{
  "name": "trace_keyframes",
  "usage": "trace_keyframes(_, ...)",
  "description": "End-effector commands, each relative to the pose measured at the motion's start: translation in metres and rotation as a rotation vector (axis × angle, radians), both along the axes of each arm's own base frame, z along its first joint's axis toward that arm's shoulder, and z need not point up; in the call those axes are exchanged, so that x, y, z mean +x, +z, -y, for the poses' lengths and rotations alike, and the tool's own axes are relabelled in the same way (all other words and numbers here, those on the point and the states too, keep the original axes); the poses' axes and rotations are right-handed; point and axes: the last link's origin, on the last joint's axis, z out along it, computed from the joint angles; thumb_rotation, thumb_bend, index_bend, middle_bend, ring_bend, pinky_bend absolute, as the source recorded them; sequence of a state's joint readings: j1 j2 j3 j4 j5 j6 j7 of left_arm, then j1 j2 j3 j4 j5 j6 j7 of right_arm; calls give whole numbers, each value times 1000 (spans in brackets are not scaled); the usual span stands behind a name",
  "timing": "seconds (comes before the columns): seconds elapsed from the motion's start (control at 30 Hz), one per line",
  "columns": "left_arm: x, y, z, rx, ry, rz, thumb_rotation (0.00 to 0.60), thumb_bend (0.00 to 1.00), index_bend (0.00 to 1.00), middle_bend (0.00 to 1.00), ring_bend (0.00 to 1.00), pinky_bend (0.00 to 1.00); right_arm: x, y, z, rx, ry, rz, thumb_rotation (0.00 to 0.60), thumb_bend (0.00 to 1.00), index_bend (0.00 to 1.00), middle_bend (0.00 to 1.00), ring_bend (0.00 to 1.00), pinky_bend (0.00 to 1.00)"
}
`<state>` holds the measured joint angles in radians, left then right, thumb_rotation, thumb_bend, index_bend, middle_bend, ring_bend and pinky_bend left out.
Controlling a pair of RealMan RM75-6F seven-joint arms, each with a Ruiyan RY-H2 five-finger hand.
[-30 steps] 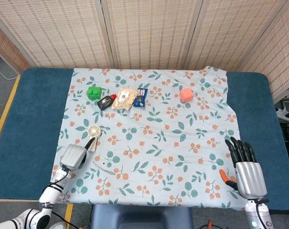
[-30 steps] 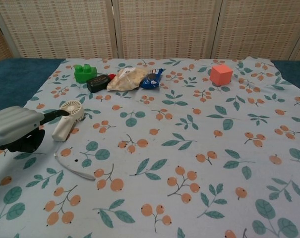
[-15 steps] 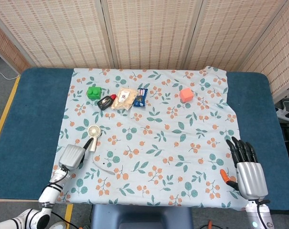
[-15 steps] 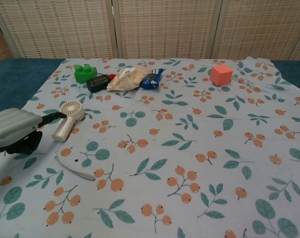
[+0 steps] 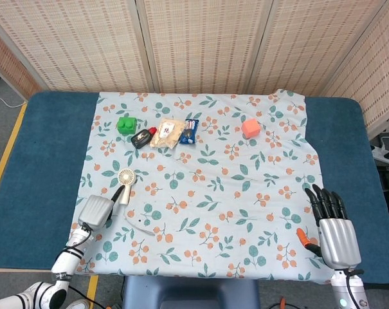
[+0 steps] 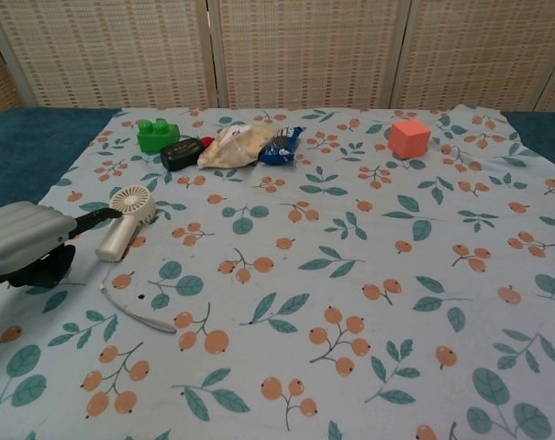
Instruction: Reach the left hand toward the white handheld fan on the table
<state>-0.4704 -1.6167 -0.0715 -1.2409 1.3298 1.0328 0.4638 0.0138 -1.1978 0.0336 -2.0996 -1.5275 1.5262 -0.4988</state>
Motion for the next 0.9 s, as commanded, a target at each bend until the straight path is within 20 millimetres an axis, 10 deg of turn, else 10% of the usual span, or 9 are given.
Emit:
trace_keyframes(0.03, -1, 0, 0, -2, 0, -3, 600, 898, 0, 980, 879, 1000, 0, 0, 0, 0, 0, 0, 600, 186, 0, 0, 0, 0)
trace_keyframes(0.6, -6, -5, 0, -8, -2, -65, 600, 898, 0, 981, 879, 1000, -1, 1, 0, -5, -1, -2, 600, 185, 0, 0, 0, 0)
trace_keyframes(0.9, 35, 54, 31, 173, -198, 155, 600, 670, 0, 901, 812, 987, 1, -1, 0, 4, 2, -4, 600, 186, 0, 0, 0, 0)
